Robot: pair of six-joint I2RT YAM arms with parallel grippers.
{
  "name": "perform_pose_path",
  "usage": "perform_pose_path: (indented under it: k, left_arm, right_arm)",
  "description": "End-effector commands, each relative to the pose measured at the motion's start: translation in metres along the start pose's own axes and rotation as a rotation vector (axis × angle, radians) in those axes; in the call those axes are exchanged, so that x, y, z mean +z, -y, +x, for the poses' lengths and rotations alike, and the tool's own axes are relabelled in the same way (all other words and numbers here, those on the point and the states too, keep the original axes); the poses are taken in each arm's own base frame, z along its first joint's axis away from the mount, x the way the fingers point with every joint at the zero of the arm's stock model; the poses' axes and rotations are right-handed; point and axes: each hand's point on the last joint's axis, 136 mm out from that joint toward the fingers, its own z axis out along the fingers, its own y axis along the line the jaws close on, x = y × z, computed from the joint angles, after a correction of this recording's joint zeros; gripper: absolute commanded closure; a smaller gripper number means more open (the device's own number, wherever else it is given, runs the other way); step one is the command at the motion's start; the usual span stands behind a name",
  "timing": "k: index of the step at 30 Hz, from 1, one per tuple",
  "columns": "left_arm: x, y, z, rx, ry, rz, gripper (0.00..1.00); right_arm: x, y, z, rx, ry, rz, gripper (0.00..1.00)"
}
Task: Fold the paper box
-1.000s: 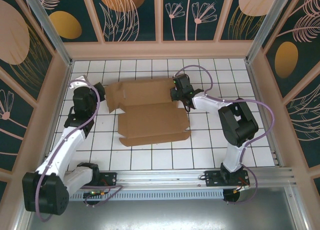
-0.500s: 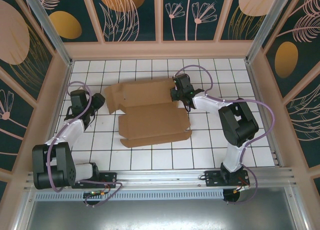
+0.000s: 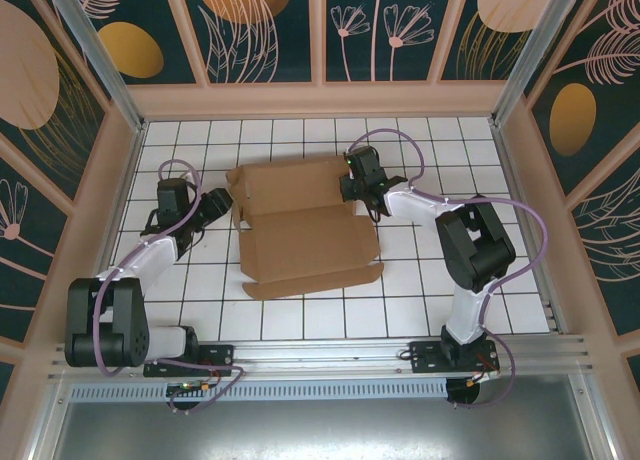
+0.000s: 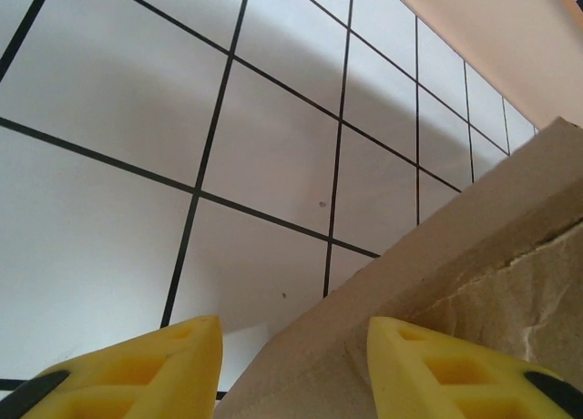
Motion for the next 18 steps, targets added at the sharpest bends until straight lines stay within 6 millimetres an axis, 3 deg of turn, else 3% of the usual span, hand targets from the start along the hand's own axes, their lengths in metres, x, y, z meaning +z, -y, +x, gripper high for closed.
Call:
perform_pose_path:
  k: [1, 11, 18]
  left_arm:
    - [0.004, 0.016, -0.006, 0.07, -0.007, 0.042, 0.53]
    - [0.012, 0.047, 0.003, 0.231, -0.047, 0.101, 0.52]
    - [0.015, 0.044, -0.01, 0.263, -0.021, 0.034, 0.53]
  right_arm:
    - [0.01, -0.01, 0.032, -0.038, -0.105, -0.037, 1.0]
    - [0.009, -0.01, 0.032, -0.047, -0.095, -0.036, 1.0]
    - [0.011, -0.008, 0.04, -0.075, -0.099, -0.026, 1.0]
